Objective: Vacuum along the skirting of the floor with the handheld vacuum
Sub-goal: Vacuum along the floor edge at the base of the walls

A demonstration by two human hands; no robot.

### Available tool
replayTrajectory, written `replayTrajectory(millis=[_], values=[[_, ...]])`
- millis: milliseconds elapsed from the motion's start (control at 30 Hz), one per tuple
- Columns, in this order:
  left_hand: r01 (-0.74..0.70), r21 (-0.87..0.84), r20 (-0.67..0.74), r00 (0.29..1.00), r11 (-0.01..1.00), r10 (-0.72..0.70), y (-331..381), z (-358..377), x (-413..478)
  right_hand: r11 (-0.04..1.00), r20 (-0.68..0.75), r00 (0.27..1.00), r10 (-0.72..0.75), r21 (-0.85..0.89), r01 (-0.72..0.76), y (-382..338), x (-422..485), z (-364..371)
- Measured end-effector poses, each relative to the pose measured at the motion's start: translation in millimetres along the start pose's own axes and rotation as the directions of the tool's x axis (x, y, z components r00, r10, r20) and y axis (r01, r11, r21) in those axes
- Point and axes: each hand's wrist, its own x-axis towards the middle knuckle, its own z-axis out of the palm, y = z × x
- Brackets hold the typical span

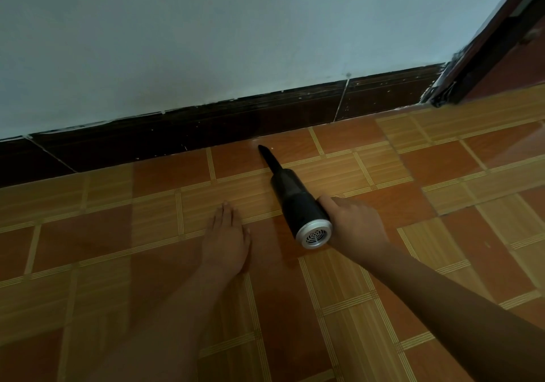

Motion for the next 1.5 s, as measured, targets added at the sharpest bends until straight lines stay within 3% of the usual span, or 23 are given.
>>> replayTrajectory(millis=[433,733,1200,1333,1500], values=[[-0.002,0.001,-0.003,1.0,1.0,0.002,0.7,0.9,0.3,0.998,0.023,0.998,0.065,0.021,-0.066,10.1,-11.5,-4.1],[-0.004,-0.004,-0.009,1.0,1.0,0.004,0.4,0.4,1.0,1.0,0.035,0.999,0.028,0.009,-0.028,2.9,-7.1,-2.9],[0.001,0.006,0.006,1.0,1.0,-0.001,0.8,0.0,0.8,0.977,0.142,0.979,0.146,0.135,-0.165,9.4,-14.8,-16.8],[0.004,0.014,0.01,1.0,1.0,-0.005,1.1,-0.6,1.1,0.915,0.226,0.937,0.266,0.248,-0.319,7.5,-8.7,-18.3],[0.005,0.014,0.011,1.0,1.0,-0.006,1.9,-2.0,0.8,0.726,0.24,0.859,0.453,0.46,-0.511,3.6,-5.7,-19.5]])
